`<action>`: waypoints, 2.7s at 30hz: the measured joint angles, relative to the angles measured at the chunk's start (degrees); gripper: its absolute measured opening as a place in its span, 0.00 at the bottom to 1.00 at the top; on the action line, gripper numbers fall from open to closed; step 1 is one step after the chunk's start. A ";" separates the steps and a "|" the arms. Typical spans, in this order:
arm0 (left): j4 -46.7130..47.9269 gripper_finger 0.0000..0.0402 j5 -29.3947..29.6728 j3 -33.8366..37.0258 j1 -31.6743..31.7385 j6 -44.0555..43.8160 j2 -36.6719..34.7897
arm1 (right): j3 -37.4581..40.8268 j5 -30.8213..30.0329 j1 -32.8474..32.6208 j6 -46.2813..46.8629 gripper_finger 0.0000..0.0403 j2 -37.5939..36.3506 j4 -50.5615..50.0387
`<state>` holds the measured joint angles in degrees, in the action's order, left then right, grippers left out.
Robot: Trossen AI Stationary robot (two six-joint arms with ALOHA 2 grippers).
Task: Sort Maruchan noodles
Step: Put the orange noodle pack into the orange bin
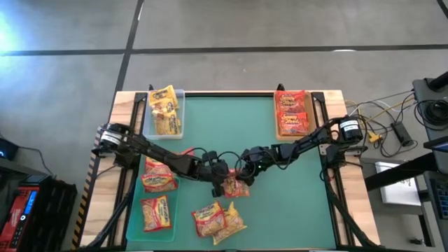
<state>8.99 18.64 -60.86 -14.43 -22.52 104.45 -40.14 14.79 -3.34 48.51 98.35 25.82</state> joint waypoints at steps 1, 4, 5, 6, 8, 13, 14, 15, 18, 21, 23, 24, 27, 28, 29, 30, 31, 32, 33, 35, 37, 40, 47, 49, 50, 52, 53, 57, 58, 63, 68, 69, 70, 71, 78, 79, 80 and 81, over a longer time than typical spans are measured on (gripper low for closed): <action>0.70 0.19 1.85 -0.03 -0.03 0.01 -0.69 | 0.00 0.20 0.16 -0.48 0.16 -0.07 -0.11; 3.66 0.19 7.26 -0.09 0.00 0.01 -2.93 | 0.00 0.49 0.97 -1.42 0.16 -0.25 -0.17; 4.90 0.19 8.92 -0.09 0.02 -0.01 -3.72 | 0.01 0.38 1.41 -1.96 0.16 -0.27 -0.13; 6.09 0.19 10.48 -0.09 0.02 0.01 -4.60 | 0.02 0.13 1.93 -2.53 0.16 -0.28 -0.02; 8.84 0.19 13.85 -0.11 0.00 -0.09 -6.45 | 0.01 -1.19 3.00 -3.52 0.16 -0.28 0.08; 15.01 0.19 21.39 -0.13 -0.03 -0.69 -9.80 | -0.04 -2.00 7.12 -6.86 0.16 -0.31 0.17; 15.34 0.19 23.03 -0.13 -0.03 -0.74 -10.10 | -0.29 -1.97 8.13 -7.75 0.16 -0.31 -0.14; 15.56 0.19 24.35 -0.15 -0.03 -0.72 -10.45 | -0.76 -1.98 9.23 -8.69 0.16 -0.31 -0.27; 15.64 0.19 26.44 -0.15 0.08 -0.70 -10.73 | -3.09 -1.97 12.67 -11.85 0.16 -0.31 -1.08; 15.68 0.19 28.09 -0.15 0.08 -0.70 -10.73 | -6.75 -1.74 16.60 -15.99 0.16 -0.74 -3.67; 15.68 0.19 28.71 -0.15 0.08 -0.70 -10.73 | -10.08 -1.72 19.33 -19.28 0.15 -1.31 -8.43; 15.88 0.19 28.77 -0.13 0.08 -0.70 -10.73 | -11.94 -1.76 20.70 -21.15 0.15 -1.67 -11.81; 17.67 0.19 28.86 -0.13 0.08 -0.69 -10.76 | -18.43 -4.58 24.15 -27.16 0.15 -2.74 -23.54; 18.44 0.19 28.86 -0.11 0.08 -0.71 -10.76 | -20.87 -6.15 25.17 -29.20 0.15 -3.04 -28.25; 18.94 0.19 28.90 -0.10 0.06 -0.69 -10.76 | -23.33 -8.07 26.05 -31.16 0.15 -3.24 -33.19; 19.18 0.19 28.99 0.03 0.08 -0.67 -10.76 | -25.83 -9.96 26.76 -32.78 0.15 -3.32 -37.95; 19.29 0.19 29.32 0.15 0.08 -0.51 -10.76 | -28.41 -11.74 27.44 -34.36 0.15 -3.32 -43.02; 19.42 0.19 30.22 0.20 0.09 -0.42 -10.76 | -30.76 -13.18 27.98 -35.72 0.15 -3.32 -47.62; 19.53 0.19 31.31 0.22 0.15 -0.22 -10.76 | -33.18 -14.60 28.41 -36.89 0.15 -3.32 -52.25; 19.48 0.19 33.52 0.24 0.41 0.15 -10.78 | -37.62 -16.87 28.99 -38.86 0.15 -3.32 -60.10; 19.49 0.19 34.75 0.24 0.97 0.67 -10.78 | -41.61 -18.90 29.29 -40.30 0.15 -3.32 -66.82; 19.50 0.19 34.94 0.24 2.06 1.27 -10.78 | -47.47 -22.25 29.29 -42.46 0.15 -3.32 -77.22; 19.50 0.19 34.94 0.24 4.96 0.60 -10.78 | -55.59 -31.14 29.25 -42.65 0.15 -3.39 -101.09; 19.50 0.19 34.92 0.24 5.33 -0.21 -10.78 | -56.92 -34.37 29.25 -43.12 0.15 -3.41 -107.77; 19.49 0.19 34.92 0.24 5.47 -0.54 -10.78 | -57.49 -36.13 29.25 -43.84 0.15 -3.41 -111.22; 19.48 0.19 34.92 0.24 5.59 -0.68 -10.78 | -58.34 -39.41 29.25 -46.18 0.15 -3.44 -115.86; 19.48 0.19 34.92 0.24 5.61 -0.70 -10.78 | -58.28 -40.10 29.27 -48.28 0.15 -3.81 -115.97; 19.38 0.19 34.90 0.24 5.71 -0.69 -10.24 | -56.91 -33.88 29.26 -62.02 0.15 -6.26 -114.67; 19.43 0.19 34.87 0.26 5.70 -0.63 -10.01 | -56.57 -33.42 29.22 -65.05 0.15 -6.39 -115.21; 19.46 0.19 34.85 0.26 5.83 -0.38 -8.88 | -53.75 -34.46 29.33 -67.51 0.16 -6.39 -115.71; 19.44 0.19 34.85 0.26 5.98 -0.04 -8.68 | -48.47 -34.09 29.23 -66.77 0.16 -6.38 -115.75; 19.44 0.19 34.85 0.26 5.98 -0.04 -8.68 | -47.32 -33.92 29.23 -65.24 0.16 -6.38 -115.78; 19.44 0.19 34.85 0.26 5.98 -0.04 -8.68 | -46.16 -33.83 29.23 -63.21 0.17 -6.38 -115.80; 19.44 0.19 34.85 0.26 5.98 -0.04 -8.68 | -44.98 -33.80 29.23 -61.18 0.18 -6.38 -115.76; 19.44 0.19 34.83 0.26 6.01 0.50 -8.68 | -38.47 -32.81 29.09 -57.88 0.28 -6.86 -115.90; 19.44 0.19 34.83 0.26 6.01 0.53 -8.66 | -37.83 -32.90 29.09 -58.50 0.29 -6.86 -115.88; 19.44 0.19 34.83 0.26 6.03 0.53 -8.66 | -37.29 -33.62 29.09 -58.93 0.30 -6.86 -115.84; 19.44 0.19 34.83 0.26 6.01 0.55 -8.66 | -36.97 -35.38 29.09 -58.90 0.31 -6.86 -115.89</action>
<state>28.42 53.47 -60.60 -8.43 -21.98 95.79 -77.11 -20.58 25.76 -10.39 91.48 -90.07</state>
